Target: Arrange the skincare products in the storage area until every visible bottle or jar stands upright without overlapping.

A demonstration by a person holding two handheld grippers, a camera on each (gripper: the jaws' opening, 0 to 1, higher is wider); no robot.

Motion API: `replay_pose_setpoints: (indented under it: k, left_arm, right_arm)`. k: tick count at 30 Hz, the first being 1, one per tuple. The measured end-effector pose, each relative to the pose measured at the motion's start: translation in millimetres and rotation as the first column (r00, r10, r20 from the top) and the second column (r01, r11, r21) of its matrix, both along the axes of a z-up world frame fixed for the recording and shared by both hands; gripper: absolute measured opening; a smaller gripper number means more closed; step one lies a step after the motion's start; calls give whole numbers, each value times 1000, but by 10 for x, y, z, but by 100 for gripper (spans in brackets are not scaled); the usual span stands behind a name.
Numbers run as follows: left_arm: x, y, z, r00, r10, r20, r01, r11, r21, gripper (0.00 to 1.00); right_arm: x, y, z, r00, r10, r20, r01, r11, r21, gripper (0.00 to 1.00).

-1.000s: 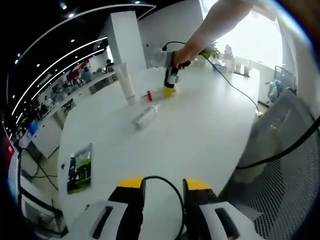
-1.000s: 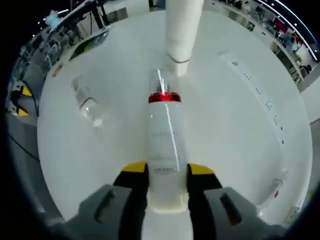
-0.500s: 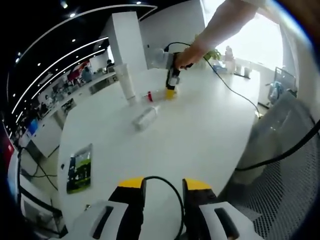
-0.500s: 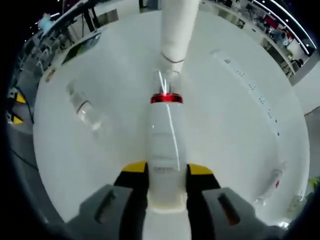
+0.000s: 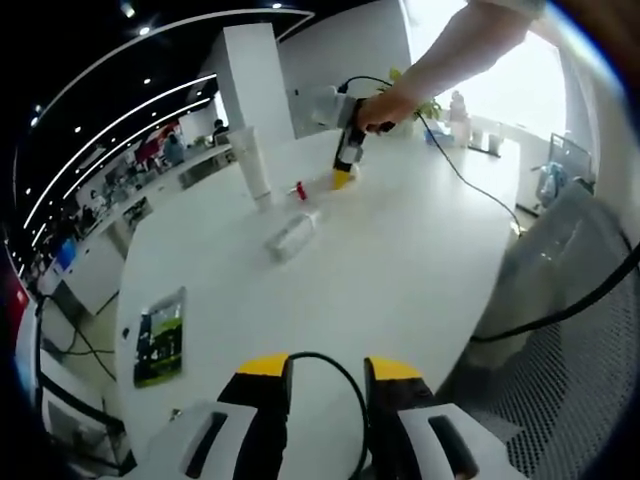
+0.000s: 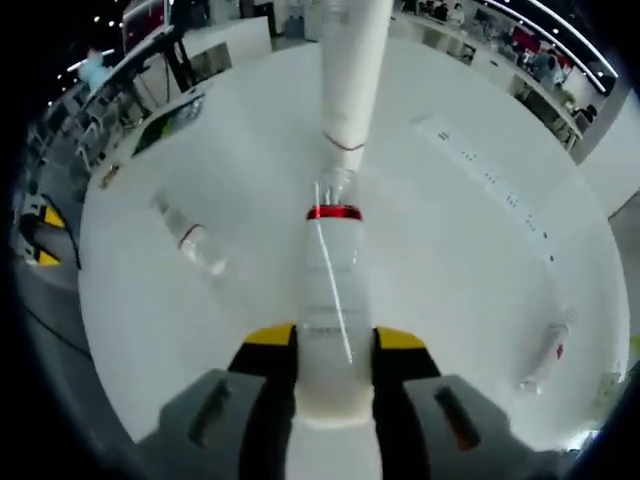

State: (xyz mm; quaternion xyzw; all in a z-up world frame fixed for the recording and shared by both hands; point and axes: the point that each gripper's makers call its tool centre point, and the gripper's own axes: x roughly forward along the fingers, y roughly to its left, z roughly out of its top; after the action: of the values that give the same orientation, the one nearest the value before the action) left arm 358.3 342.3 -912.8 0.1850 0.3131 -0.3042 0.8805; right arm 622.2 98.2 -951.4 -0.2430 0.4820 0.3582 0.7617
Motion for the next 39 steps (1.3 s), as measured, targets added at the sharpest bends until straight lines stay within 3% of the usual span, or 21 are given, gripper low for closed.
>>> replay_pose_setpoints:
  k: [19,27,39]
  left_arm:
    - [-25,-5,-23,1000,-12,0,12,1000,19,29]
    - [-41,-24,-36,1000,-23,-8,24,1000,20,29]
    - [-58,-42,-49,999,-37,-15,38,999,25,29]
  right_arm:
    - [-219,-48,299,996,-58,72,52,995,82,26]
    - [-380,-143,345,992,-89,87,79,990,119,26]
    - [-857,-222,105,997,-51,49,48,997,63,26]
